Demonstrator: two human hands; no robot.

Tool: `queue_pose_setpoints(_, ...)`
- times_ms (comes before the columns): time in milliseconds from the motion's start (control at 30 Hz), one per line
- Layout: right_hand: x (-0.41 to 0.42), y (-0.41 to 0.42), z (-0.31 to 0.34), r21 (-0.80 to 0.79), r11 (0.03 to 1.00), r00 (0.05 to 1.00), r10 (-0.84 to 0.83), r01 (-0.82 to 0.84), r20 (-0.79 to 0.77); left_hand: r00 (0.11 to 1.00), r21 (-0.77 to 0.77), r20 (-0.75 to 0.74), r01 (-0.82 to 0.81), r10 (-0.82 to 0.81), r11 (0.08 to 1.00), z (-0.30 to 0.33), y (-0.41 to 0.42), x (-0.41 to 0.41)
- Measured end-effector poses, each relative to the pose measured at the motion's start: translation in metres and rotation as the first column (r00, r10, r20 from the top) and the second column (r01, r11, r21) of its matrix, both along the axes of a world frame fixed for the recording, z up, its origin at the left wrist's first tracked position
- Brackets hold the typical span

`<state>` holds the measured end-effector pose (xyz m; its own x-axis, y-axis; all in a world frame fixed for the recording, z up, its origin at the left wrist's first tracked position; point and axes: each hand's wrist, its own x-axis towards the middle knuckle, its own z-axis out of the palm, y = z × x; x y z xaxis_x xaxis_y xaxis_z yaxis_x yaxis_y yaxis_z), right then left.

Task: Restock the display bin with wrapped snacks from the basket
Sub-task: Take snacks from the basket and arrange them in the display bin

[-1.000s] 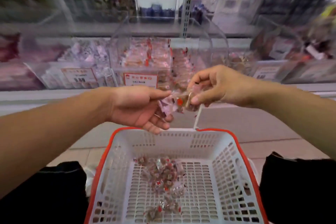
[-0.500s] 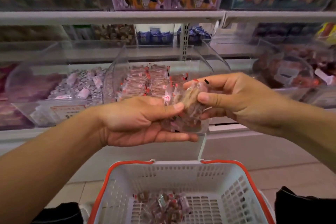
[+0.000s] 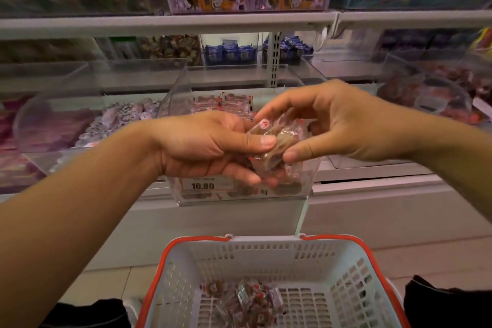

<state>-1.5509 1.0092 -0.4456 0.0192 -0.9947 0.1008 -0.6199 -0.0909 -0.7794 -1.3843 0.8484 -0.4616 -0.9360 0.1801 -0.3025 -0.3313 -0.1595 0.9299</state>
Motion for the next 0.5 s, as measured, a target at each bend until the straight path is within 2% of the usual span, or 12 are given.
queue_pose_setpoints(100, -0.007, -0.013, 0.006, 0.02, 0.999, 0.999, -0.028, 0.029, -0.027, 0.996, -0.056, -0.006, -0.088, 0.088, 0.995, 0.007, -0.009, -0.009)
queue_pose_setpoints(200, -0.015, -0.024, 0.003, 0.003, 0.994, 0.994, -0.108, 0.108, 0.026, 0.976, -0.102, -0.036, -0.219, 0.217, 0.97, 0.005, -0.018, -0.015)
queue_pose_setpoints(267, -0.017, -0.029, -0.004, 0.034, 0.992, 0.992, -0.123, 0.121, 0.043, 0.96, -0.08, -0.025, -0.278, 0.277, 0.957, 0.0, -0.021, -0.016)
queue_pose_setpoints(400, -0.013, -0.035, -0.012, 0.016, 0.994, 0.988, -0.107, 0.109, -0.108, 0.932, -0.03, -0.021, -0.363, 0.363, 0.931, -0.008, -0.02, -0.019)
queue_pose_setpoints(500, -0.013, -0.038, -0.01, -0.004, 0.994, 0.993, -0.113, 0.112, -0.043, 0.918, -0.055, -0.037, -0.396, 0.395, 0.917, -0.006, -0.024, -0.023)
